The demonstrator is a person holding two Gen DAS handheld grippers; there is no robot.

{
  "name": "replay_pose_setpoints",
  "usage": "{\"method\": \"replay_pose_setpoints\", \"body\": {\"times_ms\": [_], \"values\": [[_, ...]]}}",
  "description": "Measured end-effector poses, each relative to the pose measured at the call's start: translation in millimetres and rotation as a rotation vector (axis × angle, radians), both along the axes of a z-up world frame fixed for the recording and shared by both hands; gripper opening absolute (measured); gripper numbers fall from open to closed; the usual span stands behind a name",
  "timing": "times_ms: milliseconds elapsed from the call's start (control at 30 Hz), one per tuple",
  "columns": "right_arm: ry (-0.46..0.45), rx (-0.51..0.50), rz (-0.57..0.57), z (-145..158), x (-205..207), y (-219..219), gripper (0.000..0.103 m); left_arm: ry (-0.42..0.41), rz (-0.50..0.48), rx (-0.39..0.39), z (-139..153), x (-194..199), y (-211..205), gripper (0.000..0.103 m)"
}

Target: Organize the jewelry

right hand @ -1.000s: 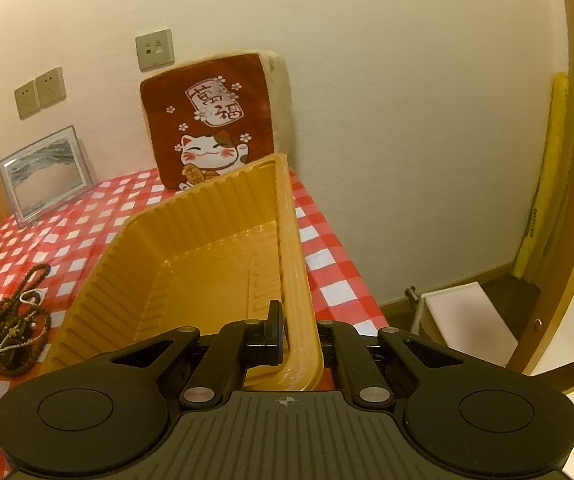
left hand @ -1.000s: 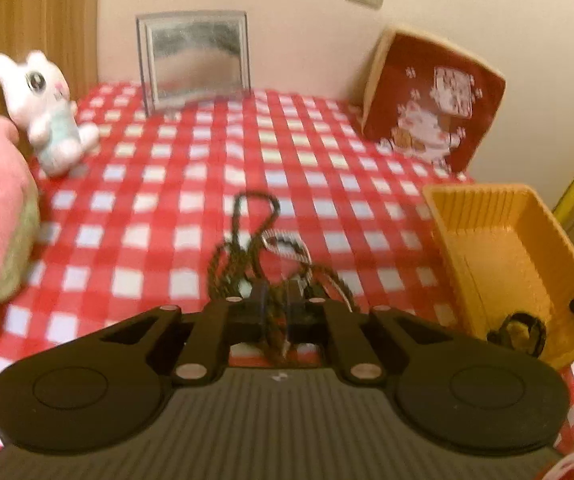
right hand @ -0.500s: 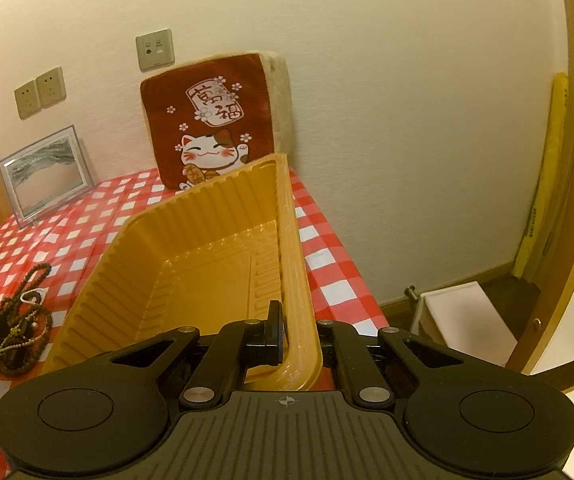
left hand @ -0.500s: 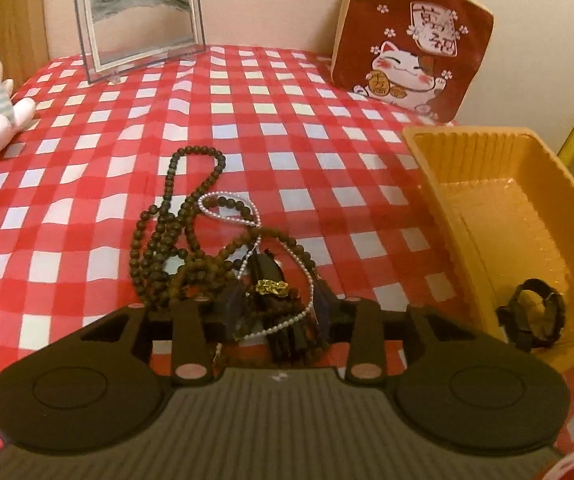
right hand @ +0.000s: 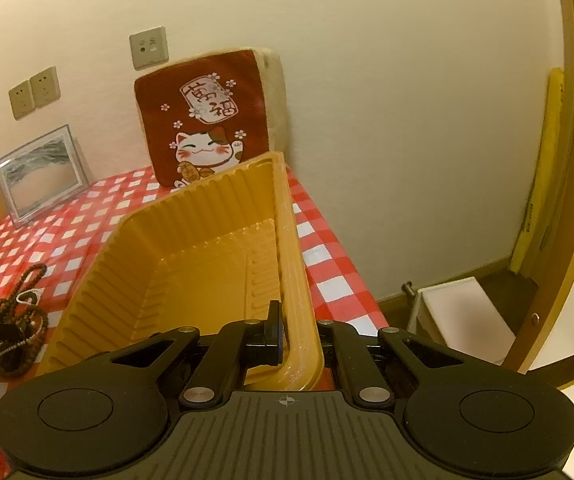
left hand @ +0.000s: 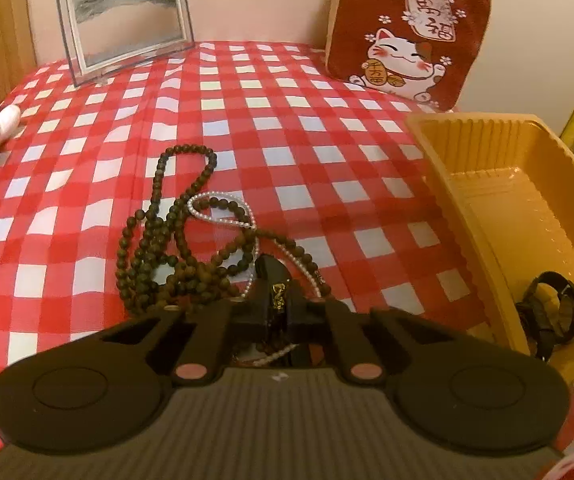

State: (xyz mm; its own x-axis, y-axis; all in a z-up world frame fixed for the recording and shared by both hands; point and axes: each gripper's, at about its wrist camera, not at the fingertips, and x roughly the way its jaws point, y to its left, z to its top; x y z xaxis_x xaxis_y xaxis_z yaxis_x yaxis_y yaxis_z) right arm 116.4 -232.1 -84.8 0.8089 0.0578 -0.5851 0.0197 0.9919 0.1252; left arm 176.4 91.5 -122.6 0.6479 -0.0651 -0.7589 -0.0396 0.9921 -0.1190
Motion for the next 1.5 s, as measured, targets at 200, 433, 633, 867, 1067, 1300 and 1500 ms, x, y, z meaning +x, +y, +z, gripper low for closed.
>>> {"method": "replay_pose_setpoints", "body": {"times_ms": [200,433,633,867,1067,1300,1500], "values": [[-0.003,0.0,0.005,0,0,0,0.005,-0.028,0.022,-0.032,14,-11,12,0.007],[-0.005,0.006,0.005,-1,-1,-1,0.005,-0.102,0.018,-0.062,51,-27,24,0.007],[-0.015,0.009,0.012,1,-2,0,0.005,-0.169,0.037,-0.121,84,-35,32,0.007],[-0.023,0.007,0.019,3,-5,2,0.005,-0.214,0.016,-0.175,114,-39,29,0.007],[-0.024,0.002,0.022,5,-5,3,0.005,-0.224,-0.06,-0.207,126,-38,2,0.007],[-0.025,-0.015,0.028,9,-5,8,0.005,-0.197,-0.185,-0.275,118,-31,-45,0.007],[-0.021,-0.024,0.028,10,-4,10,0.006,-0.145,-0.3,-0.324,105,-24,-90,0.007]]}}
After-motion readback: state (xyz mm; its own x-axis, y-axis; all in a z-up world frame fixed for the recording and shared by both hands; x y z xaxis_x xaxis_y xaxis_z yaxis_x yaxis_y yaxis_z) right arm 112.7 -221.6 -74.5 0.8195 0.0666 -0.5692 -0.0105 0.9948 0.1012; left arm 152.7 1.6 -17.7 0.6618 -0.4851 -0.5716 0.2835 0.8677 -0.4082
